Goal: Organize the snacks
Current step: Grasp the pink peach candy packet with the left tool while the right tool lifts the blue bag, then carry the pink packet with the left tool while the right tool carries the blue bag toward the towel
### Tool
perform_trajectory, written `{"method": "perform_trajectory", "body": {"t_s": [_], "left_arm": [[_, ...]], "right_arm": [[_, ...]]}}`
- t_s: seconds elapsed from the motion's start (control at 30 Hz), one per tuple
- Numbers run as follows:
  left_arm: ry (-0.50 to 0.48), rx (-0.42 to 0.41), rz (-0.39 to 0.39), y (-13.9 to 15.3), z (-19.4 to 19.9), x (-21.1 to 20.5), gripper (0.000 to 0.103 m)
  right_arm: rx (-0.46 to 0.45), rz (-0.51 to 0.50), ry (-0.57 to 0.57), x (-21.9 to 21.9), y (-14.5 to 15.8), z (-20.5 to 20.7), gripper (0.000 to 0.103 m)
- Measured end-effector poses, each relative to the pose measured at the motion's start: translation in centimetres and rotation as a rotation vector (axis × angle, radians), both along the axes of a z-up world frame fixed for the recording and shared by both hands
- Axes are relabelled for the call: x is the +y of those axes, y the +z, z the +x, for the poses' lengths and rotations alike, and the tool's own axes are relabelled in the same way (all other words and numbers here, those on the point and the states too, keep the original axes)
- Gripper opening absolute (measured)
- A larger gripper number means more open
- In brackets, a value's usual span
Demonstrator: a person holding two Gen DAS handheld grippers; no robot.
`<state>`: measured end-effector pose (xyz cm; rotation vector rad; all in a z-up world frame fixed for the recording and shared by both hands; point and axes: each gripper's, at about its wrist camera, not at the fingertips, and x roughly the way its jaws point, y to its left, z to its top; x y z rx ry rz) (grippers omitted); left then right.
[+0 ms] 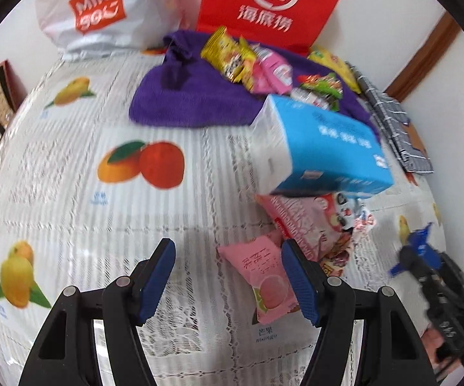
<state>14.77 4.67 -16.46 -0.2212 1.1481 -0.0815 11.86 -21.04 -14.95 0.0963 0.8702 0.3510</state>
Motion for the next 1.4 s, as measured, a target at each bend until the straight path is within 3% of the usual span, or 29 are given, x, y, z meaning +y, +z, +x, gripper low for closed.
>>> {"method": "perform_trajectory", "body": {"t_s": [0.43,0.73,0.8,0.87,0.9,1.17,1.4], "left_arm": [[0.050,0.056,0.051,-1.1,0.7,-2.9,0.067],[0.116,0.063,0.044,-1.4,0.4,-3.4,0.066],[0.118,0.065,0.044,-1.6,0.2,-3.6,0.060],[0.121,0.054,0.084,-1.6,0.0,-4.1,0.040],[0.117,0.052,0.107,-1.7,-0.1,-4.3,0.038],[0.126,0.025,0.091,-1.1,-0.8,-3.7,0.037],[0.053,0.007,0.087,0.3,-0.9,-3.8,0.037]], "right_arm": [[0.004,0.011,0.080,-3.3,-0.1,1.6,0.049],[0.030,0.015,0.130,-4.0,-1.0,2.6,0.049],[0.037,0.016,0.142,-4.1,-1.3,2.8,0.049],[0.042,0.015,0.150,-4.1,-1.5,3.0,0.049],[0.044,0.013,0.154,-4.1,-1.5,3.2,0.049],[0.027,-0.002,0.160,-4.1,-1.5,3.3,0.049],[0.012,-0.017,0.092,-4.7,-0.8,2.4,0.049]]}}
